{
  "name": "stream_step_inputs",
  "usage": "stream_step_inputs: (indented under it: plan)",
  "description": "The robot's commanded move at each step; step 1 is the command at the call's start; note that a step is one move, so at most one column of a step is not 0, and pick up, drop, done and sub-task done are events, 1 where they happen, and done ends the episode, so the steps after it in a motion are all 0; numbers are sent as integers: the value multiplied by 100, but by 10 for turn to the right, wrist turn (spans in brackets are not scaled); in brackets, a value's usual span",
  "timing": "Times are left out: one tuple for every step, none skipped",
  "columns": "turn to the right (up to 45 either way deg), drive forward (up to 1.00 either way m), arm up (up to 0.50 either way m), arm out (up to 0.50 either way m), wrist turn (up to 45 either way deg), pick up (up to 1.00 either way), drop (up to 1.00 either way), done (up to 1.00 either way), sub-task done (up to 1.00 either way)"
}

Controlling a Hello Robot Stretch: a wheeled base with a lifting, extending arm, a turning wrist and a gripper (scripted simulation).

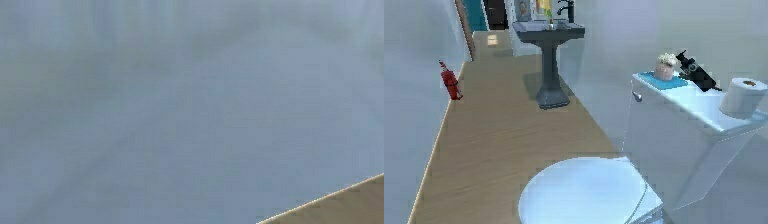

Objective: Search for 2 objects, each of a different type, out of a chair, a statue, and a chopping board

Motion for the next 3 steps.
stream_step_inputs:
  plan:
    - [180,0,0,0,0,0,0,0,0]
    - [0,40,0,0,0,0,0,0,0]
    - [450,0,0,0,0,0,0,0,0]
